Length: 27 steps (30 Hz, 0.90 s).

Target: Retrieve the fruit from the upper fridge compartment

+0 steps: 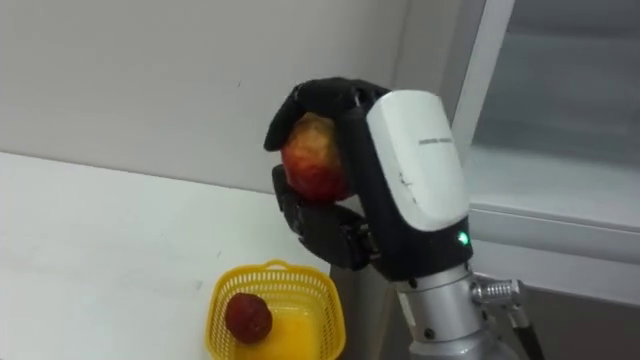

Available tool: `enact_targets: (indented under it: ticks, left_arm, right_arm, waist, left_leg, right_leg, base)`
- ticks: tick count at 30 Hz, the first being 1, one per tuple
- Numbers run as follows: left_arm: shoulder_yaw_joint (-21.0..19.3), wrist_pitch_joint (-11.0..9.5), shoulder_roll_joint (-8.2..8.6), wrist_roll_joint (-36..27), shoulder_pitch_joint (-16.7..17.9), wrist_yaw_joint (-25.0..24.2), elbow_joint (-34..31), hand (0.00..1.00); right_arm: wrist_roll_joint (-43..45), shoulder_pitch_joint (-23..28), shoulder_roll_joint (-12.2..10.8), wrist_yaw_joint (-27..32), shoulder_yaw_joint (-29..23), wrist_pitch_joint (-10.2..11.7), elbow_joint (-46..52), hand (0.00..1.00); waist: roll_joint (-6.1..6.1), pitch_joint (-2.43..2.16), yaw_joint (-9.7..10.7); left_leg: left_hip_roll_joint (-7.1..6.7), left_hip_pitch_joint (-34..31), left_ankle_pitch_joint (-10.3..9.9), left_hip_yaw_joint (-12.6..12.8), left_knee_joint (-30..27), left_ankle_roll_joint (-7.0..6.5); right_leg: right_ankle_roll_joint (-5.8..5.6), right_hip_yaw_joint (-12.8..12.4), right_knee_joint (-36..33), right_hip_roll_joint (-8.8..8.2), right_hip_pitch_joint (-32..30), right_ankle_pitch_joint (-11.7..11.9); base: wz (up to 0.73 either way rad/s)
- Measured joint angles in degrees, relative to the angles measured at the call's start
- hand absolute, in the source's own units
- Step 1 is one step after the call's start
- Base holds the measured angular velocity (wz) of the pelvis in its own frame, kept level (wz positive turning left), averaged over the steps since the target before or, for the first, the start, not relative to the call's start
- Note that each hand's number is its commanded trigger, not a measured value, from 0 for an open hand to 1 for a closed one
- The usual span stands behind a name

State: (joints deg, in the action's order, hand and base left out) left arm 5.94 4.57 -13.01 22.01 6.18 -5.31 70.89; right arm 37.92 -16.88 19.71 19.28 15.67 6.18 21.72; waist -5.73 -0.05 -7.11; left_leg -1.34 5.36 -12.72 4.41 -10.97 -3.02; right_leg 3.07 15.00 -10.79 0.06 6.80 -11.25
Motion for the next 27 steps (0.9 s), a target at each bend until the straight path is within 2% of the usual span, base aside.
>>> enact_targets:
  ticks: [2,3,7,15,19,22,27]
  left_arm:
    - [0.2,0.0,-0.34,0.0,-0.1,0.0,-0.2,0.00]
    - [1.2,-0.1,-0.67,0.0,-0.3,0.0,-0.1,0.00]
    - [1.2,-0.1,-0.99,0.2,-0.5,0.1,-0.2,0.00]
    - [1.2,0.0,-1.04,0.2,-0.3,-0.9,-0.2,0.00]
    - [1.1,0.0,-1.02,0.1,-0.1,-1.6,-1.7,0.00]
    - [1.1,-0.1,-1.00,0.1,0.0,-1.6,-3.2,0.00]
    - [1.2,-0.2,-1.02,0.1,0.3,-1.7,-3.6,0.00]
  right_arm:
    - [0.5,0.0,0.0,-1.6,1.2,0.0,0.0,1.00]
    - [0.8,0.0,0.0,-2.5,1.9,0.0,0.0,1.00]
    - [2.8,0.0,0.0,-4.0,4.2,0.0,-0.7,1.00]
    - [3.3,0.0,0.0,-5.8,5.4,-0.1,-5.7,1.00]
    - [3.2,0.0,0.0,-6.0,5.7,-0.2,-10.2,1.00]
    - [3.2,0.0,0.0,-6.4,5.8,-0.4,-11.9,1.00]
    - [3.1,0.0,0.0,-6.6,6.1,-0.9,-17.7,1.00]
  waist:
    - [0.03,0.02,0.0]
    - [0.08,0.05,-0.3]
    - [0.19,0.13,-1.4]
    - [0.23,0.22,-3.2]
    - [0.55,0.43,-4.3]
    - [0.85,0.64,-4.5]
    - [0.88,0.67,-4.5]
  left_leg:
    - [0.01,-0.1,0.0,-0.2,0.0,0.00]
    - [0.01,-0.1,0.0,-0.3,0.0,0.01]
    - [0.01,-0.1,0.0,-0.2,0.0,0.01]
    - [-0.12,-0.1,0.0,-0.7,0.0,0.01]
    - [-0.12,-0.5,0.0,-0.6,-0.2,0.00]
    - [-0.12,-0.8,0.0,-0.7,-0.3,0.00]
    - [-0.11,-0.8,0.0,-0.7,-0.3,0.00]
  right_leg:
    - [-0.01,0.2,0.0,0.02,0.0,0.0]
    - [-0.01,0.2,0.0,0.03,0.0,0.0]
    - [-0.01,0.2,0.1,0.05,-0.1,0.0]
    - [-0.02,0.9,0.2,-0.09,0.0,0.0]
    - [-0.02,0.7,0.2,-0.08,-0.2,0.0]
    - [-0.01,0.8,0.1,-0.09,-0.4,0.0]
    - [-0.01,0.8,0.2,-0.06,-0.4,0.0]
  base:
    - [0.05]
    - [0.00]
    - [0.00]
    - [0.02]
    - [0.00]
    - [0.00]
    - [0.00]
